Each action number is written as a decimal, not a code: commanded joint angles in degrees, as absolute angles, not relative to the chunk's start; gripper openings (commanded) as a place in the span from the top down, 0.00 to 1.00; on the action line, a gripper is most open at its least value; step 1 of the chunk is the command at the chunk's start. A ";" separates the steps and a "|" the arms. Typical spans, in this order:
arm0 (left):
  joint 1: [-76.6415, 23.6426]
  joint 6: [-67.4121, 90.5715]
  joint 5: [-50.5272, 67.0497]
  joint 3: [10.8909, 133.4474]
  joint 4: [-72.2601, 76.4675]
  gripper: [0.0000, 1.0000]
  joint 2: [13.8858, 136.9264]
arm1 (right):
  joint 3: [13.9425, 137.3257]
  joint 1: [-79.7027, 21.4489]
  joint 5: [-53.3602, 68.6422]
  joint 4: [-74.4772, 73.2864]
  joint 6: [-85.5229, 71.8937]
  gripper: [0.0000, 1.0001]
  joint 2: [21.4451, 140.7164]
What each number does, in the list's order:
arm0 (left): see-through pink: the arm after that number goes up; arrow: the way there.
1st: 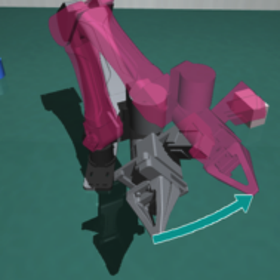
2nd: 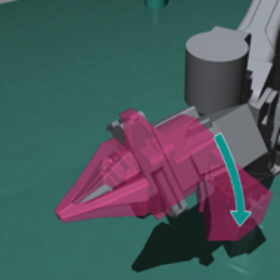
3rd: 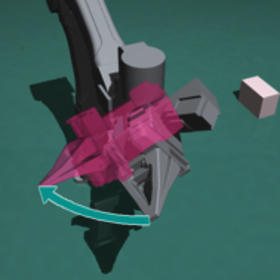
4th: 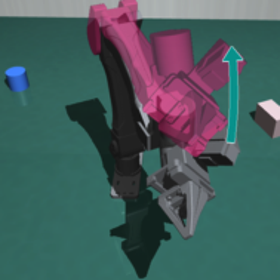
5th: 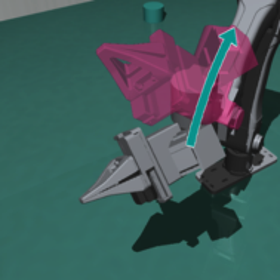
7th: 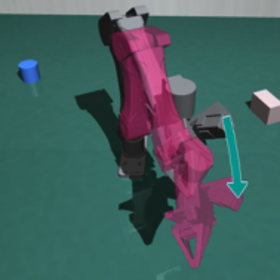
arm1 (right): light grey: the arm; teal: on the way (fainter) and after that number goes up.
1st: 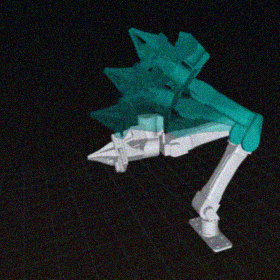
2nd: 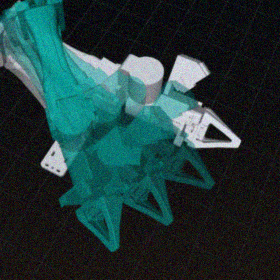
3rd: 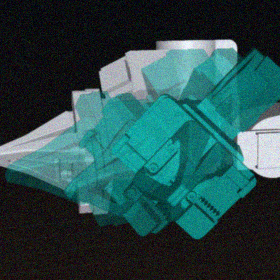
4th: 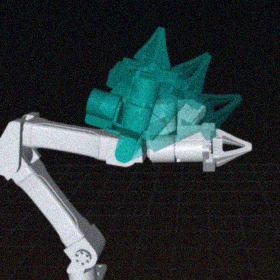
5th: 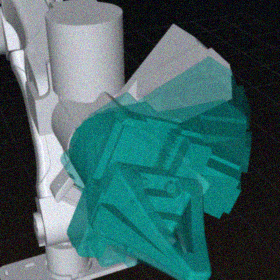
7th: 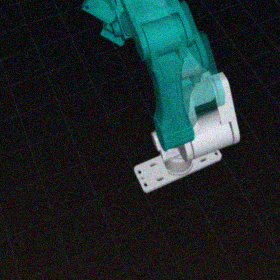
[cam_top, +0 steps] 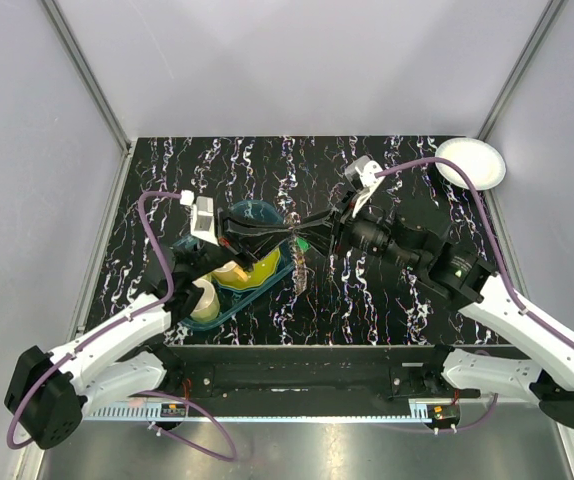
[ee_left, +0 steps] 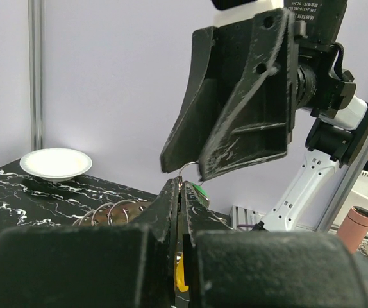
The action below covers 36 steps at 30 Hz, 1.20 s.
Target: Remove the keys from the keyring
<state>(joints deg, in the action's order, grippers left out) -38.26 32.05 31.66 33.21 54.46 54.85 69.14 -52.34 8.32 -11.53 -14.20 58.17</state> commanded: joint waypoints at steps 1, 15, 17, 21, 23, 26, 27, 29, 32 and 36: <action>-38.06 29.80 31.20 34.63 57.75 1.00 52.91 | 71.54 -53.35 1.84 -13.45 -11.78 0.61 58.62; -37.62 31.72 32.52 35.42 58.53 1.00 53.88 | 67.77 -53.53 0.26 -10.55 -11.95 1.00 56.69; -37.00 33.65 33.13 35.16 60.90 1.00 54.40 | 67.24 -53.44 0.26 -10.55 -12.30 1.00 56.60; -36.12 36.20 34.36 34.98 64.07 1.00 55.02 | 66.19 -53.53 0.35 -10.37 -13.01 1.00 56.60; -35.95 36.91 34.98 34.98 64.95 1.00 55.11 | 65.66 -53.44 0.53 -10.46 -13.36 1.00 56.51; -35.60 38.22 35.16 34.63 66.61 1.00 55.20 | 65.04 -53.53 0.53 -10.37 -14.15 1.00 56.08; -35.42 38.75 35.16 34.37 67.23 1.00 55.28 | 65.04 -53.53 0.61 -10.28 -14.32 1.00 55.99; -35.07 40.86 35.59 34.28 69.95 1.00 55.98 | 65.13 -53.44 1.14 -10.28 -15.55 1.00 56.07; -34.72 43.23 35.95 34.28 73.29 1.00 56.95 | 64.78 -53.53 2.37 -9.85 -17.31 1.00 56.51; -34.37 45.43 36.30 34.45 77.59 1.00 58.18 | 62.67 -53.53 2.90 -7.21 -19.24 1.00 56.08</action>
<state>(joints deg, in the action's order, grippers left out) -34.89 41.93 35.73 33.21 62.92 58.26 64.82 -53.34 3.33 -8.78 -17.10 56.73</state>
